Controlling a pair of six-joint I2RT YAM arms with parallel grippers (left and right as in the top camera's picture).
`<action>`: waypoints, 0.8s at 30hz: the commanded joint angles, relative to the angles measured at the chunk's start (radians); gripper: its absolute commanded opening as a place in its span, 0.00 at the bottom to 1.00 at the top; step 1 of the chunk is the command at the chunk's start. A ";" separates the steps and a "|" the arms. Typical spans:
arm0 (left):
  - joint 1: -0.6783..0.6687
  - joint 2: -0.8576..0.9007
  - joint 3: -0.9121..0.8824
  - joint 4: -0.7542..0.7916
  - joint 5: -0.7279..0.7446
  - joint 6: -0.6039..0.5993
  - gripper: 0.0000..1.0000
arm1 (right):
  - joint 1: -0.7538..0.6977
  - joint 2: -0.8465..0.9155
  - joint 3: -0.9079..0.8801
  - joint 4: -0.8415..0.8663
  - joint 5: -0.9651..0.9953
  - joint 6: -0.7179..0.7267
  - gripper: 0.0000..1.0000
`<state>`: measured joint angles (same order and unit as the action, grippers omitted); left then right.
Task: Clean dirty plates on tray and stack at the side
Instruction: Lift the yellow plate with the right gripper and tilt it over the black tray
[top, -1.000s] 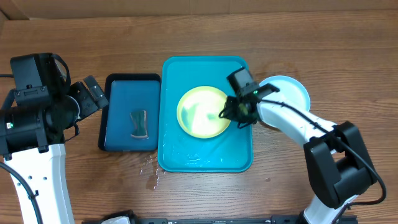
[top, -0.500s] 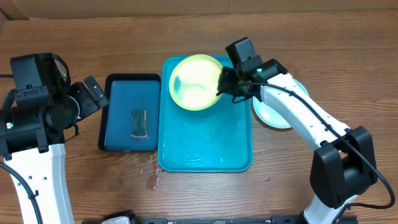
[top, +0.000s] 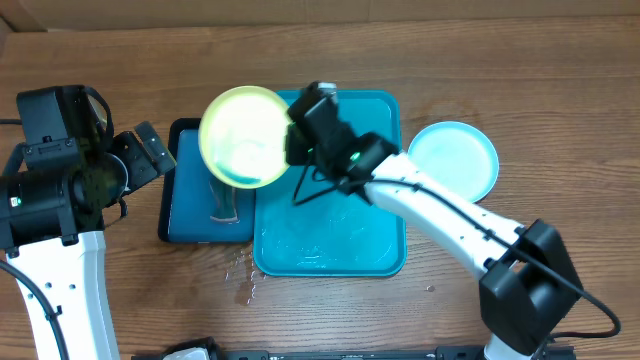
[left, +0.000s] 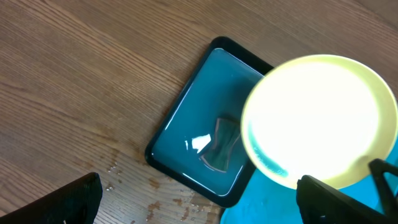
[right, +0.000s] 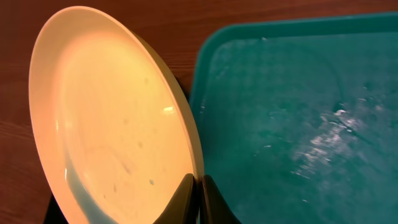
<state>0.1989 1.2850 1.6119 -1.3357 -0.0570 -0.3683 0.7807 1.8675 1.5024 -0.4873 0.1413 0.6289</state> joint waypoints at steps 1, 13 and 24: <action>0.004 0.004 0.006 0.001 -0.002 -0.021 1.00 | 0.053 -0.008 0.024 0.039 0.140 0.003 0.04; 0.004 0.005 0.006 0.002 -0.002 -0.021 1.00 | 0.149 -0.008 0.024 0.238 0.244 -0.216 0.04; 0.004 0.005 0.006 0.002 -0.002 -0.021 1.00 | 0.150 -0.008 0.024 0.430 0.293 -0.531 0.04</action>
<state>0.1989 1.2850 1.6119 -1.3357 -0.0570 -0.3683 0.9253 1.8675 1.5024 -0.1020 0.4007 0.2481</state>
